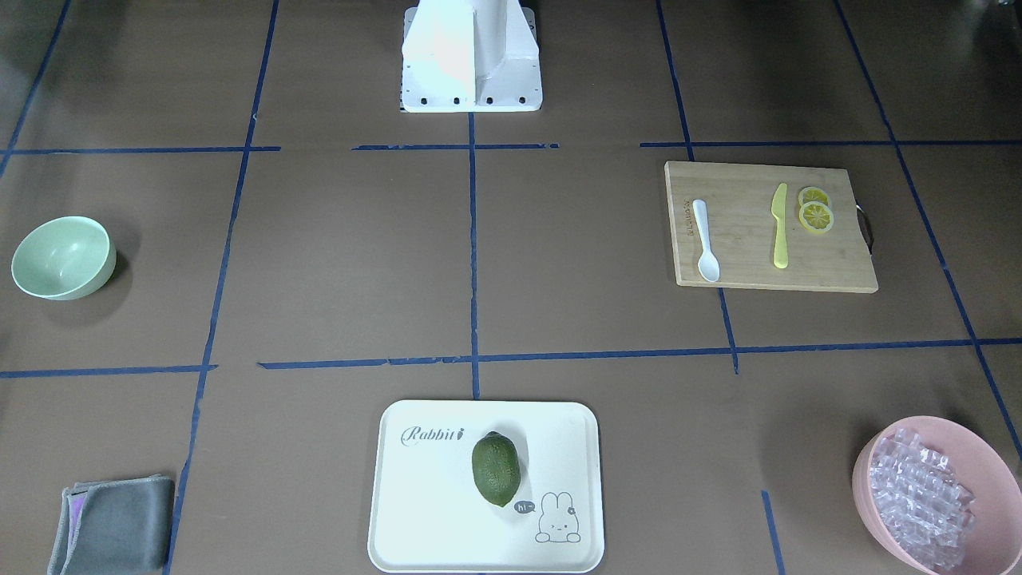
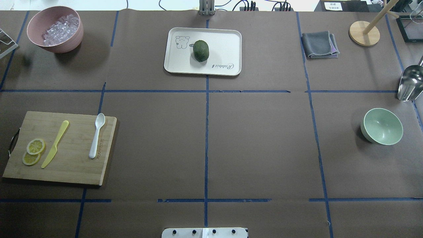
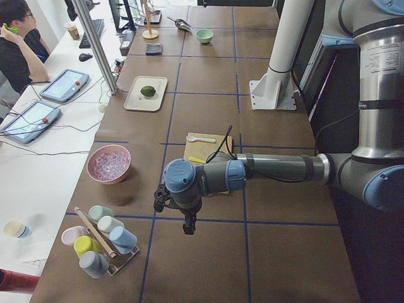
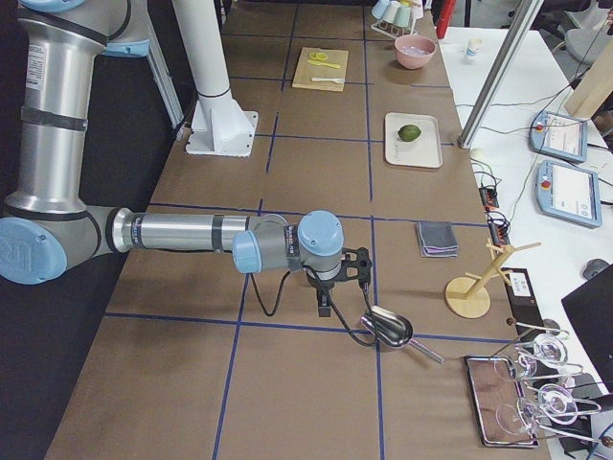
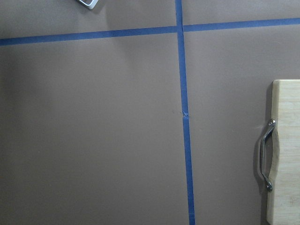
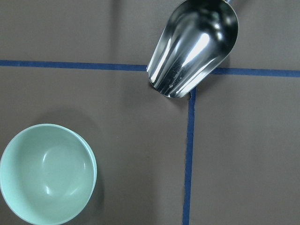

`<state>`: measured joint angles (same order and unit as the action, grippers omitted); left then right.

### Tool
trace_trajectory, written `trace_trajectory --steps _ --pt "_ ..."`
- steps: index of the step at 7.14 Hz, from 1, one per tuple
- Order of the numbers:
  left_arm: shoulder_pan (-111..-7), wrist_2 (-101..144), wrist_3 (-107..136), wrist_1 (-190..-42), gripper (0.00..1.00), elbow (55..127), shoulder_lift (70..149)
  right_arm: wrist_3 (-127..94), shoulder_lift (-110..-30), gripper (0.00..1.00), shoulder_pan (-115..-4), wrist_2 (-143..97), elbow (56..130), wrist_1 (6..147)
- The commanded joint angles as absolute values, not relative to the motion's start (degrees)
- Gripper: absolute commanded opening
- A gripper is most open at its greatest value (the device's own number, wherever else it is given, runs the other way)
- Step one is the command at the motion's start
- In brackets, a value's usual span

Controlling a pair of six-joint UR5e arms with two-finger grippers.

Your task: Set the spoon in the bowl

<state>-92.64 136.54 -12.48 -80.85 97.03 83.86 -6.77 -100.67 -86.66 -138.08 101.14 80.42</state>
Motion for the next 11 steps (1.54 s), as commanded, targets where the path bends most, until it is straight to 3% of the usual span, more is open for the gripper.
trace_trajectory --steps 1,11 --pt "-92.64 136.49 -12.48 -80.86 1.0 97.12 83.94 -6.77 -100.63 1.0 -86.66 -138.08 101.16 80.42" --pt "-92.64 136.58 -12.48 -80.86 1.0 97.29 84.02 -10.77 -96.24 1.0 -81.95 -137.64 99.32 80.07"
